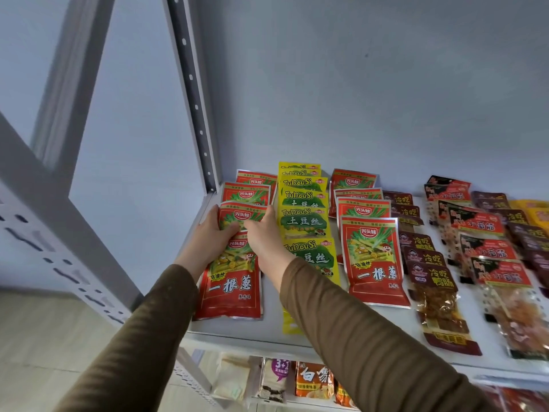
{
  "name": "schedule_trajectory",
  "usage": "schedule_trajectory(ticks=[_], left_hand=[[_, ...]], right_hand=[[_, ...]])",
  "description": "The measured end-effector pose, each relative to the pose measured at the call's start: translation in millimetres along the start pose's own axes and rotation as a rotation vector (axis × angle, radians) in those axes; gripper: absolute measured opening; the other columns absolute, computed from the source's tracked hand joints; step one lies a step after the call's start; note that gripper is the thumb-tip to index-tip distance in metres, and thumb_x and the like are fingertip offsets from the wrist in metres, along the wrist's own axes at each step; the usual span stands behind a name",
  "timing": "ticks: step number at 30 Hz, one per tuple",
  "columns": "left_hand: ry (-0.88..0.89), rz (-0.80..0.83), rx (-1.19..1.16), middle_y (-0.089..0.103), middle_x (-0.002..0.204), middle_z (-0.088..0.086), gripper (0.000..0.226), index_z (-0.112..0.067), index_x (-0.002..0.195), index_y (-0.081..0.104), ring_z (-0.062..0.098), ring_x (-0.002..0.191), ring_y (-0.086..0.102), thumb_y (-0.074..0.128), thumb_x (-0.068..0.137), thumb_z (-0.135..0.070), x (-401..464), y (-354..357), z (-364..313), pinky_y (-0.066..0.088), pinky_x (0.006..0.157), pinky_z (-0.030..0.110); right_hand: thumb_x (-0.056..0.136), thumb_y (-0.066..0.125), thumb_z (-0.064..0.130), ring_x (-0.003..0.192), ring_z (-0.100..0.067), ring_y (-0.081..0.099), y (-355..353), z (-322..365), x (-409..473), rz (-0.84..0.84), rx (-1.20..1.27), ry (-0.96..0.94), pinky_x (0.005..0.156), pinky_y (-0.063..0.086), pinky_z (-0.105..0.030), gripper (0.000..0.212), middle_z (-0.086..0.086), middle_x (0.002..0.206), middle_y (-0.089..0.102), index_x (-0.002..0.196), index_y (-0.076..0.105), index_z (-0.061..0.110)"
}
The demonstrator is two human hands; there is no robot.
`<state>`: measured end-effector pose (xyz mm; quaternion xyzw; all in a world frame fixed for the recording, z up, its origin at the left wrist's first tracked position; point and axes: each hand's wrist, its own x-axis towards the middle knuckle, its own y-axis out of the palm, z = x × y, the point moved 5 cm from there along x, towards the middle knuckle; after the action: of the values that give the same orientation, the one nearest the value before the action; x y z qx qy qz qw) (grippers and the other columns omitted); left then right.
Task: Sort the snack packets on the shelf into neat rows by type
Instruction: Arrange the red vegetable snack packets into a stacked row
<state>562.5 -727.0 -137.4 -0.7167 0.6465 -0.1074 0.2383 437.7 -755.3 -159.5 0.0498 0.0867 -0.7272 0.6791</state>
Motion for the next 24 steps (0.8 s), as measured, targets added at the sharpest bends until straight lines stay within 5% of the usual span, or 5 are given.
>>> schedule_trajectory(ticks=[6, 11, 14, 21, 24], left_hand=[[0.024, -0.004, -0.083, 0.071, 0.114, -0.005, 0.034, -0.034, 0.129, 0.047, 0.014, 0.090, 0.074, 0.063, 0.100, -0.035, 12, -1, -8, 0.062, 0.081, 0.037], [-0.009, -0.007, -0.120, 0.072, 0.111, -0.008, 0.032, -0.042, 0.134, 0.043, 0.015, 0.087, 0.077, 0.053, 0.103, -0.043, 11, -1, 1, 0.063, 0.081, 0.043], [0.018, -0.017, -0.099, 0.072, 0.115, -0.007, 0.046, -0.040, 0.146, 0.040, 0.014, 0.088, 0.077, 0.054, 0.102, -0.044, 14, -3, 0, 0.063, 0.082, 0.045], [-0.044, -0.198, -0.056, 0.060, 0.140, -0.001, 0.062, -0.045, 0.154, 0.026, 0.024, 0.113, 0.068, 0.042, 0.098, -0.066, -11, -16, 7, 0.057, 0.096, 0.052], [0.131, -0.131, 0.231, 0.031, 0.163, -0.009, 0.073, -0.045, 0.158, 0.015, 0.024, 0.149, 0.035, 0.045, 0.096, -0.069, -53, -6, 9, 0.033, 0.119, 0.049]], right_hand=[[0.092, 0.056, 0.018, 0.108, -0.024, 0.066, 0, 9, 6, -0.020, 0.099, 0.012, 0.093, 0.058, -0.051, 0.052, -0.002, 0.122, 0.062, 0.141, 0.039, 0.027], [0.093, 0.045, 0.059, 0.135, -0.025, 0.050, 1, 10, 16, 0.007, 0.143, 0.040, 0.108, 0.047, -0.053, 0.073, -0.001, 0.153, 0.043, 0.155, 0.024, 0.027], [0.069, 0.030, 0.091, 0.138, -0.026, 0.048, 5, 9, 30, 0.014, 0.161, 0.096, 0.108, 0.046, -0.055, 0.104, -0.001, 0.157, 0.041, 0.155, 0.029, 0.033], [0.094, 0.028, 0.077, 0.112, -0.024, 0.070, -11, 14, 3, 0.102, 0.328, 0.152, 0.097, 0.056, -0.051, 0.071, -0.003, 0.126, 0.070, 0.142, 0.053, 0.030], [0.098, 0.028, 0.072, 0.105, -0.024, 0.073, -17, 10, -1, 0.139, 0.362, 0.174, 0.095, 0.057, -0.049, 0.066, -0.005, 0.118, 0.074, 0.136, 0.059, 0.027]])
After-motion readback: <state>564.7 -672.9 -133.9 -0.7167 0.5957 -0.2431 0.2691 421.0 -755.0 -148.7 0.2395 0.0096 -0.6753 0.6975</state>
